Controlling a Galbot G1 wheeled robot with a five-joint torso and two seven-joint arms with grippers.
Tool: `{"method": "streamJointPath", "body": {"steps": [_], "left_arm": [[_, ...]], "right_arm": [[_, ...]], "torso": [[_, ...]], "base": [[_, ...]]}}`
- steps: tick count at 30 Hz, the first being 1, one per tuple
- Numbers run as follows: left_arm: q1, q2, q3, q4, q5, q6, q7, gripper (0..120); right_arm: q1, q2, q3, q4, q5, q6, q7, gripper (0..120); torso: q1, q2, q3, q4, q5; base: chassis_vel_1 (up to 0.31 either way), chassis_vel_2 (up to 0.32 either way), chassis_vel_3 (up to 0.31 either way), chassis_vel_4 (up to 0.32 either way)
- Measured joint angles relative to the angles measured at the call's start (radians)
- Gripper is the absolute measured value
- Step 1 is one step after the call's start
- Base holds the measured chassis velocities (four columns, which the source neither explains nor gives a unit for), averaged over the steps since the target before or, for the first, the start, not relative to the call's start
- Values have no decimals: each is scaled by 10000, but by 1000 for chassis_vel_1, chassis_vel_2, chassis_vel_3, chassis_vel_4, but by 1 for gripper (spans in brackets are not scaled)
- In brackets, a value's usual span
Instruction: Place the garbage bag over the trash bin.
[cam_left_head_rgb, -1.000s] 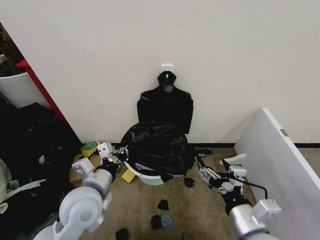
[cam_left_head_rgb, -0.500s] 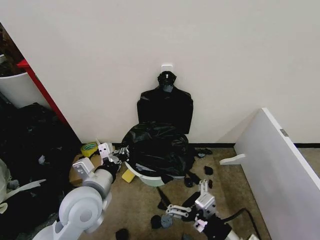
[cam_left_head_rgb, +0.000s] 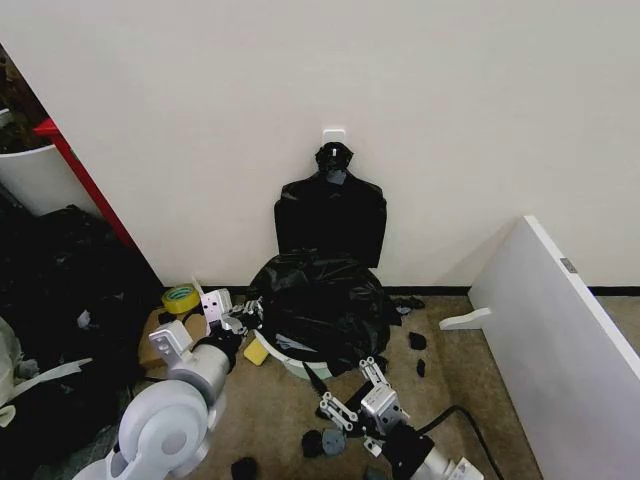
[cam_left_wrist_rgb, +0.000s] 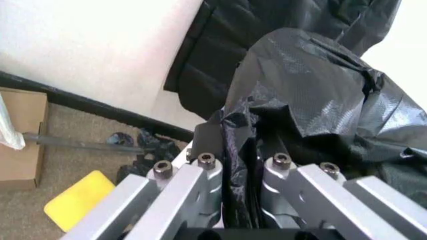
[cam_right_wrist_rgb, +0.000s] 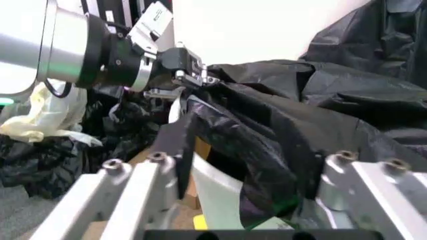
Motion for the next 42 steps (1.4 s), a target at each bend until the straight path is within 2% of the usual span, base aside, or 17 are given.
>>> {"method": "streamJointPath", "body": {"steps": [4, 6, 10, 21, 24, 36, 42], "left_arm": [[-20, -25, 23, 7, 0, 3, -13, 5], [-21, -26, 24, 8, -2, 4, -18, 5], [-14, -22, 20, 5, -13, 5, -27, 5], [-146, -121, 33, -60, -425, 26, -303, 5], [-194, -158, -2, -211, -947, 51, -572, 5], [-199, -216, -59, -454, -1610, 115, -1097, 5], [-192, -215, -90, -578, -1819, 190, -1238, 5]], "right_arm": [[-32, -51, 25, -171, -435, -5, 93, 20], [-54, -71, 35, -175, -487, -4, 94, 18], [-124, -214, 104, -179, -735, 19, 94, 0], [-418, -379, -16, -322, -1336, 383, -191, 0], [-457, -382, -124, -652, -1715, 695, -352, 0], [535, 517, -796, -2137, -2645, 1049, -536, 0], [1131, 886, -845, -3429, -2898, 1174, -275, 0]], "torso": [[0, 0, 0, 0, 1], [0, 0, 0, 0, 1], [0, 0, 0, 0, 1], [0, 0, 0, 0, 0], [0, 0, 0, -1, -1], [0, 0, 0, 0, 0], [0, 0, 1, 1, 2]], "base": [[0, 0, 0, 0], [0, 0, 0, 0], [0, 0, 0, 0], [0, 0, 0, 0], [0, 0, 0, 0], [0, 0, 0, 0], [0, 0, 0, 0]]}}
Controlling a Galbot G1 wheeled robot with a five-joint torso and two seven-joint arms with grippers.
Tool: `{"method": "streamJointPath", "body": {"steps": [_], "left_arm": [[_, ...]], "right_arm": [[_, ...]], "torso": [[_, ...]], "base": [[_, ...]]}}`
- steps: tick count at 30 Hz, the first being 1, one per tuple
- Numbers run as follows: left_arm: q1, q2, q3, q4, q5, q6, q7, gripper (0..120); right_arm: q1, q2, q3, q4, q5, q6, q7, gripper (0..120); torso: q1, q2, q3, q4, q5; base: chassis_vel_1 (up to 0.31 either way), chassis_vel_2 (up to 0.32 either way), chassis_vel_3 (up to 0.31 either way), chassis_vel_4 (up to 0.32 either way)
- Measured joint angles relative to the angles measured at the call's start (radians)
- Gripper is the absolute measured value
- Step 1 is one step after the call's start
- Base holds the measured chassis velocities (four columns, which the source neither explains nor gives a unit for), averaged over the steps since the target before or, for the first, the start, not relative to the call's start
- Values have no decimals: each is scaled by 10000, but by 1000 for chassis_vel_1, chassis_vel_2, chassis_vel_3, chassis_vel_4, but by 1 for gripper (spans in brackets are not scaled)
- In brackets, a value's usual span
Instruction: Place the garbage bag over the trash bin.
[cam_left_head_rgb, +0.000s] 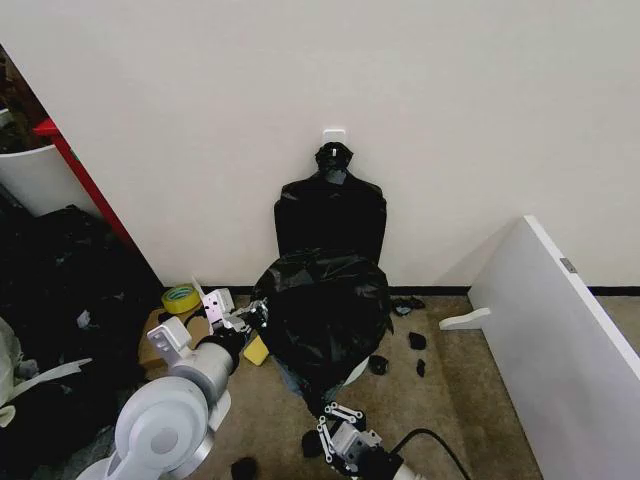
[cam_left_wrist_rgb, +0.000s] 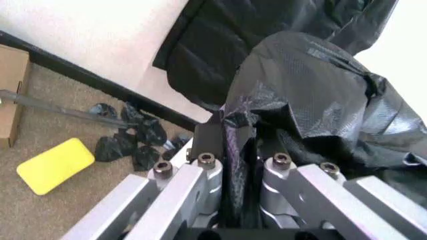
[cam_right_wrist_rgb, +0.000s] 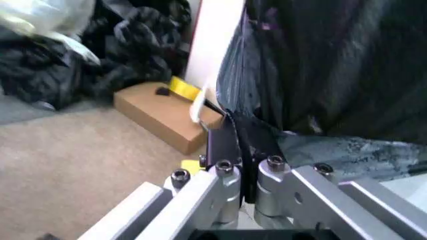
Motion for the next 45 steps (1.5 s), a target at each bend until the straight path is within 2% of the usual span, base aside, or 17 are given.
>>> {"method": "streamJointPath", "body": {"steps": [14, 22, 26, 28, 33, 35, 38, 41, 43, 45], "left_arm": [[75, -101, 38, 55, -38, 110, 19, 5], [124, -54, 4, 53, -10, 118, 110, 5], [87, -73, -23, 90, 92, 99, 181, 5], [76, -77, -28, 123, 101, 95, 187, 5], [-59, -82, -69, 422, 185, -33, 198, 5], [-81, -73, -81, 470, 216, -74, 225, 5], [-102, -5, -105, 831, 912, -394, 699, 5], [-84, 22, -70, 1024, 1371, -568, 969, 5], [-68, 18, 44, 1323, 2035, -781, 1299, 5], [-54, -5, 125, 1458, 2402, -900, 1481, 5]], "right_arm": [[-204, 285, -368, -611, 126, 31, -66, 0], [-369, 300, -277, -482, 153, 95, 68, 0], [-713, 145, -41, -349, 147, 529, 206, 17], [-795, 119, 11, -335, 136, 650, 221, 20], [-1212, 4, 256, -194, 81, 1094, 501, 43], [-1258, -16, 298, -160, 106, 1105, 570, 45], [-1488, -149, 513, 176, 393, 1045, 898, 60], [-1648, -244, 575, 431, 646, 883, 1090, 65], [-1767, -326, 687, 797, 1034, 656, 1320, 75], [-1796, -336, 753, 1038, 1349, 464, 1460, 74]], "torso": [[0, 0, 0, -1, -2], [0, 0, 0, -1, 0], [0, 0, -1, 0, -1], [0, 0, 0, -1, -3], [0, 0, 0, -1, -1], [0, 0, -1, -2, 1], [0, 0, 0, -1, 1], [0, 0, 0, -1, 0], [0, 0, -1, -2, -2], [0, 0, 0, -1, -2]], "base": [[0, 0, 0, 0], [0, 0, 0, 0], [0, 0, 0, 0], [0, 0, 0, 0], [0, 0, 0, 0], [0, 0, 0, 0], [0, 0, 0, 0], [0, 0, 0, 0], [0, 0, 0, 0], [0, 0, 0, 0]]}}
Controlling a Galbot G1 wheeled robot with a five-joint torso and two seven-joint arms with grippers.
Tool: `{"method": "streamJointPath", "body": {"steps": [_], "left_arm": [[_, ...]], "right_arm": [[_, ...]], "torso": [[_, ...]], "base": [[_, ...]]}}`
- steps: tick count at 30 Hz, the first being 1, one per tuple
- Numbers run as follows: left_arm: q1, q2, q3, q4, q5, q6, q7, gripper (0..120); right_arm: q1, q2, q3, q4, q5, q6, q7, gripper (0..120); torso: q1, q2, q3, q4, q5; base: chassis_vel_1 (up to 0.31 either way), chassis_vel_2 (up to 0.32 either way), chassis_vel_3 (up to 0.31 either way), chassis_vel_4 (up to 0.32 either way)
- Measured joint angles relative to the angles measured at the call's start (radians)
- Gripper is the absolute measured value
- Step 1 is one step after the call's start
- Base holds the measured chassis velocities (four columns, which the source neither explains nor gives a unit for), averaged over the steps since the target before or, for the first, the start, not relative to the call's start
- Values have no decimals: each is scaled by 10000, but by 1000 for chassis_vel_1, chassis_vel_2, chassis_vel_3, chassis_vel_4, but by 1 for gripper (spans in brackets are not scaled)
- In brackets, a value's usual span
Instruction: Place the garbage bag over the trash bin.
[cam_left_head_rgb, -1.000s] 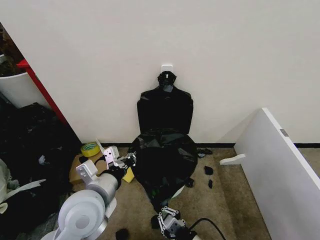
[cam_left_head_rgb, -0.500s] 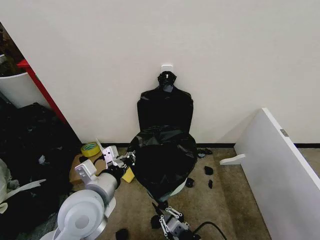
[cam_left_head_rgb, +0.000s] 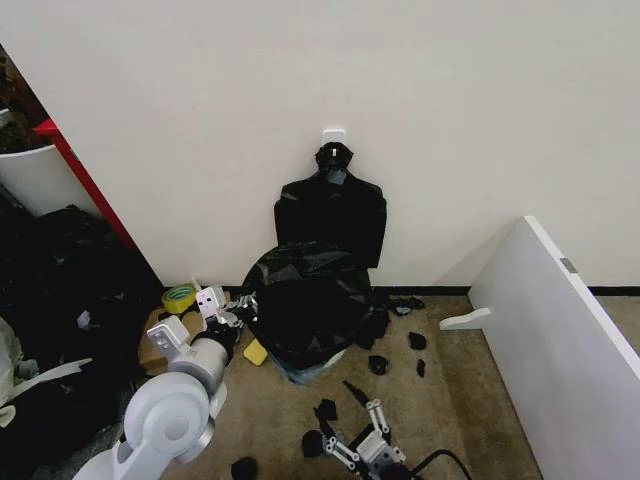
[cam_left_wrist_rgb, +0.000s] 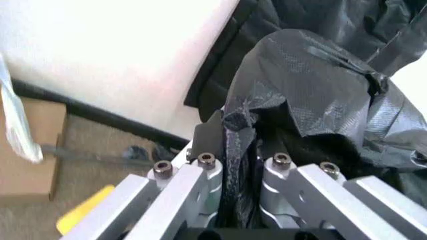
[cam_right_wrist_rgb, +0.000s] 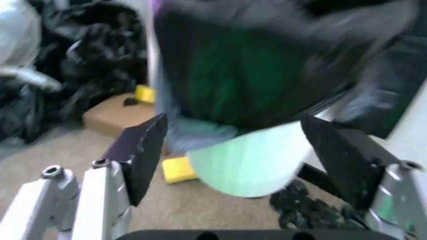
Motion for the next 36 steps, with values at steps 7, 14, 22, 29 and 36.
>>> {"method": "streamJointPath", "body": {"steps": [7, 14, 22, 29, 36], "left_arm": [[174, -9, 209, 512, 1504, -649, 721, 5], [532, 49, 301, 667, 3045, -1026, 1476, 5], [612, -124, 716, 698, 5662, -1600, 2047, 5], [732, -6, 889, 647, 6186, -1661, 2209, 5], [808, 45, 1320, 487, 6872, -1739, 2292, 5]], "right_arm": [[-253, -92, 313, 1294, 1222, -649, 167, 50], [-591, -357, 432, 2835, 2719, -1898, 649, 25], [1370, -870, 347, 3760, 6800, -5993, 2266, 0], [3324, -1339, -9, 3751, 8338, -7224, 2792, 0], [6478, -48, -1994, 2362, 9023, -8367, 4064, 0]], "torso": [[0, 0, 0, 0, 0], [0, 0, 0, 0, 1], [0, 0, 0, 2, 2], [0, 0, 1, -1, 0], [1, 0, 1, 1, 2]], "base": [[0, 0, 0, 0], [0, 0, 0, 0], [0, 0, 0, 0], [0, 0, 0, 0], [0, 0, 0, 0]]}}
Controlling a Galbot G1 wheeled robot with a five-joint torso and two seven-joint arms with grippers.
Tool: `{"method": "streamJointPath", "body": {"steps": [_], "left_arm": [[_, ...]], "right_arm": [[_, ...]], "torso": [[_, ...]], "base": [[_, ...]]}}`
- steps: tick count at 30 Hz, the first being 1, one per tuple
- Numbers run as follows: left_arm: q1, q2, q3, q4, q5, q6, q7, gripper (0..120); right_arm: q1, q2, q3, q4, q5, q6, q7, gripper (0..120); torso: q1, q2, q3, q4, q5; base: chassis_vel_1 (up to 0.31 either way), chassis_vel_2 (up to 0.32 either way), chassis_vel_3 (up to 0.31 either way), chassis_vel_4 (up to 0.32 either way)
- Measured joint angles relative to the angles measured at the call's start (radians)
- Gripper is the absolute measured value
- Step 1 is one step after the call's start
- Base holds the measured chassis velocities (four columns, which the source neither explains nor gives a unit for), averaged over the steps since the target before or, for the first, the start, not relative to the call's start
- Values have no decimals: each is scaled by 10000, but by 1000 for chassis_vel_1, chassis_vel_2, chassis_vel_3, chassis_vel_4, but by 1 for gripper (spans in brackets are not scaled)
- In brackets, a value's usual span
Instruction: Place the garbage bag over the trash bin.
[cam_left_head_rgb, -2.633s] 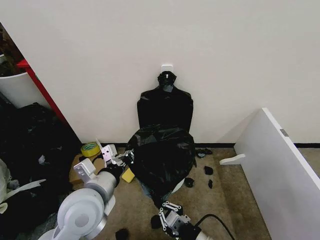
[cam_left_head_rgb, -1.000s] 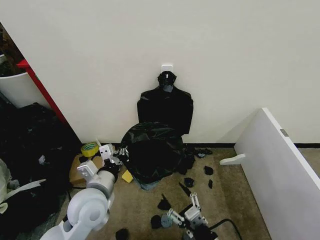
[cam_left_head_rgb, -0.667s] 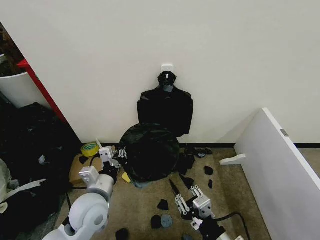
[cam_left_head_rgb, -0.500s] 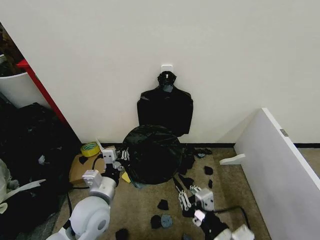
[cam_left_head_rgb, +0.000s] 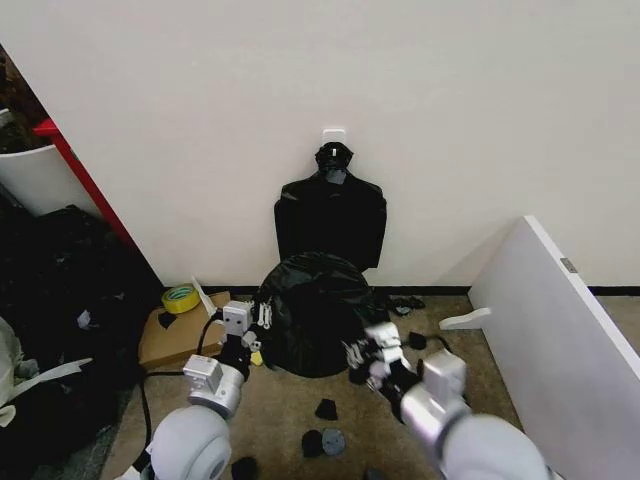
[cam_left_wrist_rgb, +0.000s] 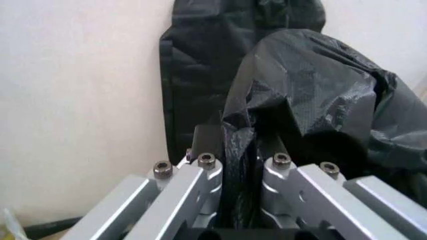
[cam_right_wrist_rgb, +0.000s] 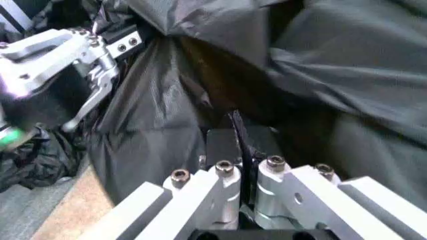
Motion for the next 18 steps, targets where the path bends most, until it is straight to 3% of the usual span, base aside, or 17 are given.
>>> {"method": "streamJointPath", "body": {"steps": [4, 8, 14, 18], "left_arm": [[25, 0, 122, -5, 284, -10, 17, 5], [101, -22, 386, -12, 733, -22, 53, 5], [186, -56, 543, -138, 898, -80, 91, 5], [413, -74, 557, -381, 993, -130, 165, 5]], "right_arm": [[576, 506, -597, -602, -50, -256, 421, 0], [1190, 1335, -1277, -2136, -452, -505, 1144, 0], [1926, 2442, -1621, -3721, -286, -575, 2235, 0], [2363, 2786, -1688, -4471, -420, -564, 2268, 0]], "torso": [[0, 0, 0, -2, -3], [0, 0, 0, -1, -3], [0, 0, 0, 0, -2], [0, 0, -1, -2, -2]], "base": [[0, 0, 0, 0], [0, 0, 0, 0], [0, 0, 0, 0], [0, 0, 0, 0]]}}
